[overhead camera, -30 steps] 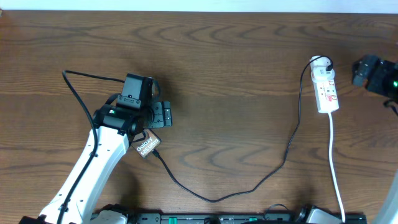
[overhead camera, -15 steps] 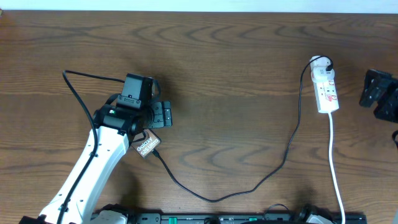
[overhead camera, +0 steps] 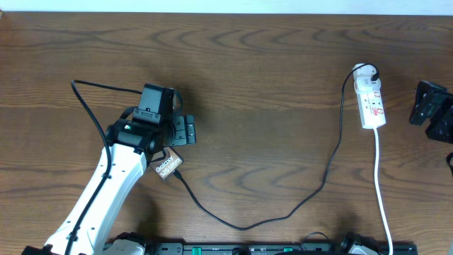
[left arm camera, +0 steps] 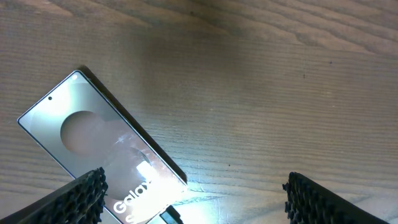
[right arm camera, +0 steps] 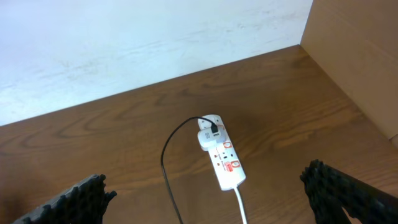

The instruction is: Plug charger to phone and switch on socket

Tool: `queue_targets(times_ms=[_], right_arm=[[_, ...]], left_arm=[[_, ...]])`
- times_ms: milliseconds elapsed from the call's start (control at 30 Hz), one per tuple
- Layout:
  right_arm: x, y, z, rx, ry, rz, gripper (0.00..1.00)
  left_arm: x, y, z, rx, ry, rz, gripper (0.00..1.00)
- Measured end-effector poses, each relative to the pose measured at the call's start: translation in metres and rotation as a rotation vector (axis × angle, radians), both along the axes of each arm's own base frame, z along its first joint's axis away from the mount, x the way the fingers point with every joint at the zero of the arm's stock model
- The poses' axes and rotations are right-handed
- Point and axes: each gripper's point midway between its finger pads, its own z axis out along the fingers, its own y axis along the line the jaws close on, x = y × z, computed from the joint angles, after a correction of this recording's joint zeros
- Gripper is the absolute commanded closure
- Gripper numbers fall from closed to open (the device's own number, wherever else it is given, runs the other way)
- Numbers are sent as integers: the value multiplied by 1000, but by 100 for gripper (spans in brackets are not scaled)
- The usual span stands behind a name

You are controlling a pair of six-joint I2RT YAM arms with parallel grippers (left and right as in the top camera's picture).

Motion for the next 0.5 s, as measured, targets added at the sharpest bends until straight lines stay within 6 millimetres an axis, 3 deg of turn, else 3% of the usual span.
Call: queue_targets(times_ms=[500], right_arm=[[0, 0, 0, 0, 0, 0, 1]], left_arm=[[-8, 3, -4, 15, 35, 1, 10]])
